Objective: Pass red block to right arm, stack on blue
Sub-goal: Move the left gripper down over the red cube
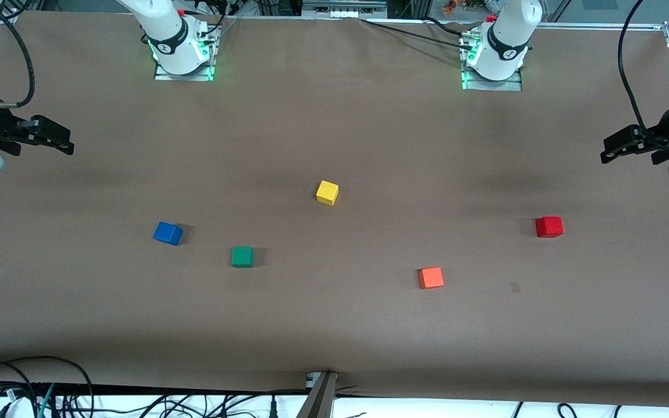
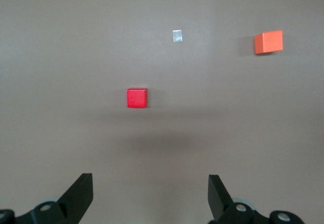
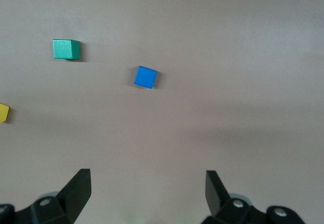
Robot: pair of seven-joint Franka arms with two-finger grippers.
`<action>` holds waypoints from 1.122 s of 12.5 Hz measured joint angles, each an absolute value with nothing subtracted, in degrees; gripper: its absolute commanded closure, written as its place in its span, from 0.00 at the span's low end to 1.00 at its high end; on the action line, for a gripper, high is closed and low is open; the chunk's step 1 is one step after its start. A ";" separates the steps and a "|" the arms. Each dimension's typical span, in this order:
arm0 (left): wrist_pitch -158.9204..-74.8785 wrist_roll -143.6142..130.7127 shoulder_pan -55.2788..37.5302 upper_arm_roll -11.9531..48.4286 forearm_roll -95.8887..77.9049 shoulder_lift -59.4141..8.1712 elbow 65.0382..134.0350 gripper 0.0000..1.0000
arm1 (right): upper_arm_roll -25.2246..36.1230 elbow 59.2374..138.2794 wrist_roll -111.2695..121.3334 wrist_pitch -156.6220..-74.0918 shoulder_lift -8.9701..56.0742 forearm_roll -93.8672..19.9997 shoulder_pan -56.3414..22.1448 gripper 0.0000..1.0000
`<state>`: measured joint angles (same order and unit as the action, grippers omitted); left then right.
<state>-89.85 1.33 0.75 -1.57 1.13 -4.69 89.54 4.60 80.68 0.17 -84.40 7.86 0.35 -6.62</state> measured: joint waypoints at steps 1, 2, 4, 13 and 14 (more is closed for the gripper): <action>-89.85 1.39 0.74 -1.52 3.63 -5.34 89.55 0.00 | 4.60 80.68 0.17 -84.41 7.86 0.35 -6.62 0.00; -89.83 1.42 0.74 -1.44 5.50 -6.06 89.56 0.00 | 4.60 80.68 0.17 -84.42 7.86 0.35 -6.62 0.00; -89.82 1.44 0.91 -1.47 6.22 -7.20 89.57 0.00 | 4.60 80.68 0.17 -84.43 7.86 0.34 -6.62 0.00; -90.72 2.60 3.85 -1.49 5.96 -16.00 90.59 0.00 | 4.64 80.68 0.17 -84.46 7.88 0.09 -6.61 0.00; -94.08 4.28 5.37 -1.51 5.66 -17.92 91.64 0.00 | 4.64 80.67 0.17 -84.46 7.88 0.09 -6.61 0.00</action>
<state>-94.08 4.28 5.37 -1.51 5.66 -17.92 91.64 4.64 80.67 0.17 -84.46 7.88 0.09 -6.61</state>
